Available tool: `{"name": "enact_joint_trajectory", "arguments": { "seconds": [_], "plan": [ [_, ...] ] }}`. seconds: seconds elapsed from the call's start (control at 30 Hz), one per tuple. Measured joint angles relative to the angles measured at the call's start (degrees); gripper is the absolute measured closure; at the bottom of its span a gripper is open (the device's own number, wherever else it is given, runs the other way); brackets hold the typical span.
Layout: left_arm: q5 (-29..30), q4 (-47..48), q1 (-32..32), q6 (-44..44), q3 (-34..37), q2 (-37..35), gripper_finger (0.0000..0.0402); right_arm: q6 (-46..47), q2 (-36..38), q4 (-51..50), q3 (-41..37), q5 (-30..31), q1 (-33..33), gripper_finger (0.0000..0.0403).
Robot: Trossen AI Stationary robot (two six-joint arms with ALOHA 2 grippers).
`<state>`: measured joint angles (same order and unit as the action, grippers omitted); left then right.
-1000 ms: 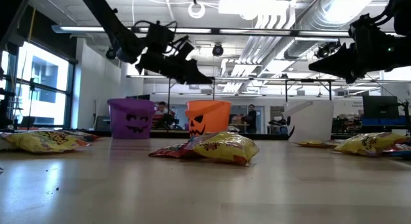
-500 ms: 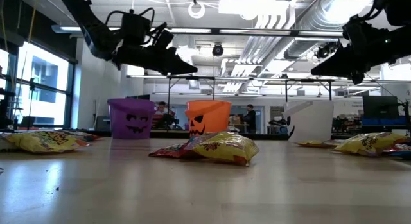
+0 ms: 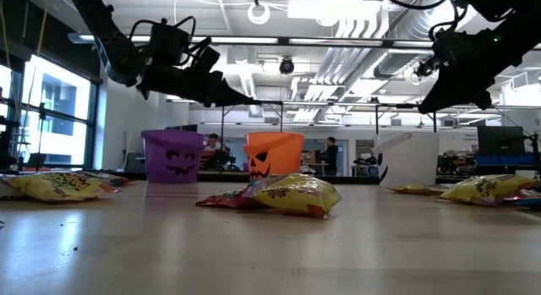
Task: Sort candy
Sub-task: Put the white chocolate bar into the white bucket
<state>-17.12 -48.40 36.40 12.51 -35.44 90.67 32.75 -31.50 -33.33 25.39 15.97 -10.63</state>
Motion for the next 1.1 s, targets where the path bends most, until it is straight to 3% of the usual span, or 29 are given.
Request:
{"name": "enact_joint_trajectory", "arguments": {
  "seconds": [0.37, 0.7, 1.1],
  "plan": [
    [0.0, 0.0, 0.1, 1.0, 0.1, 0.0, 0.0401, 9.5, -10.9, -6.8, 3.2, -2.0, 0.0, 0.03],
    [-0.6, 0.0, 0.1, 1.1, 0.1, 0.0, 0.0401, 16.4, -15.1, -8.3, 3.2, -3.4, -1.3, 0.0228],
    [-1.0, 0.1, -0.1, 0.7, 0.1, 0.0, 0.0401, 15.0, -25.7, -6.1, 3.2, -6.0, -5.1, 0.021]
  ]
}}
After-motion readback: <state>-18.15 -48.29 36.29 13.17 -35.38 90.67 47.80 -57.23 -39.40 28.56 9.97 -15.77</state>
